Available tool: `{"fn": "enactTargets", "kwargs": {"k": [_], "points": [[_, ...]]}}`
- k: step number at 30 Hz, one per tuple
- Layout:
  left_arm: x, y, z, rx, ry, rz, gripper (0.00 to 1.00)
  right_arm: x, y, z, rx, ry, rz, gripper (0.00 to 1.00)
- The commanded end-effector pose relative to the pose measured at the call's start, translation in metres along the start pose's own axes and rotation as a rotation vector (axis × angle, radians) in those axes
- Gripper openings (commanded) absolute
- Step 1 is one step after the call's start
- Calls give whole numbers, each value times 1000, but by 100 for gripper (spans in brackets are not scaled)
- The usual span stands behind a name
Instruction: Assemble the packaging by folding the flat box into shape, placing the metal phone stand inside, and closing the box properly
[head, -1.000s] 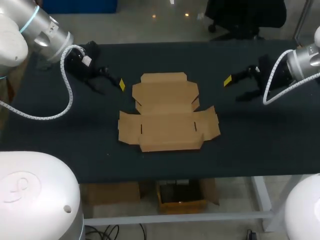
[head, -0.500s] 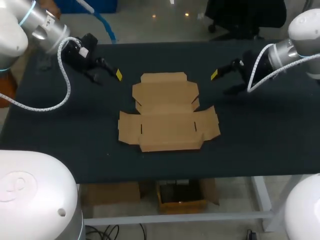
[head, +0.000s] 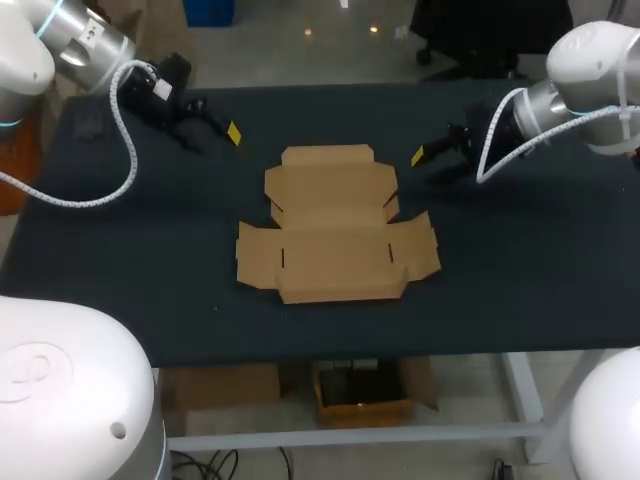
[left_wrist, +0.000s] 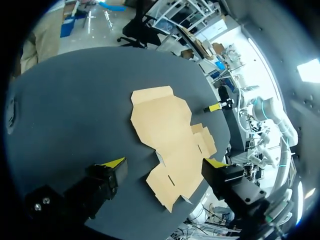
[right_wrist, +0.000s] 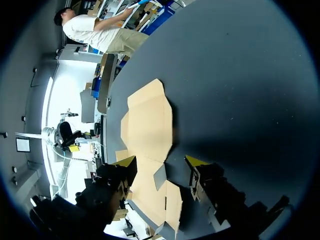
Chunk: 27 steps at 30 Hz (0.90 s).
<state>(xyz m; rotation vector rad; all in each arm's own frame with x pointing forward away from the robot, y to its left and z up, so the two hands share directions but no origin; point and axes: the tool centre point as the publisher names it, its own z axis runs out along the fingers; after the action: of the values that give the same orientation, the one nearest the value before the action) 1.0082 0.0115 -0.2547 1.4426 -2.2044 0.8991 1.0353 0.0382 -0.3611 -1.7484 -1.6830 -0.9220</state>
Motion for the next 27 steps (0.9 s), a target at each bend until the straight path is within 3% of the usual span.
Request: {"fn": "enactTargets", "kwargs": {"k": [1, 5, 9, 18, 27], "points": [[-2, -5, -4, -5, 4, 6, 100, -2, 9, 16, 8, -8, -3, 56], [-2, -9, -6, 0, 5, 13, 100, -5, 12, 24, 5, 1, -9, 48], [-2, -12, -7, 4, 3, 19, 100, -10, 15, 30, 6, 10, -4, 46], [-3, -22, -7, 19, 5, 13, 100, -21, 24, 43, 11, 23, 26, 47], [-7, -26, -4, 23, 2, 8, 100, -17, 27, 52, 5, 35, 38, 47]]}}
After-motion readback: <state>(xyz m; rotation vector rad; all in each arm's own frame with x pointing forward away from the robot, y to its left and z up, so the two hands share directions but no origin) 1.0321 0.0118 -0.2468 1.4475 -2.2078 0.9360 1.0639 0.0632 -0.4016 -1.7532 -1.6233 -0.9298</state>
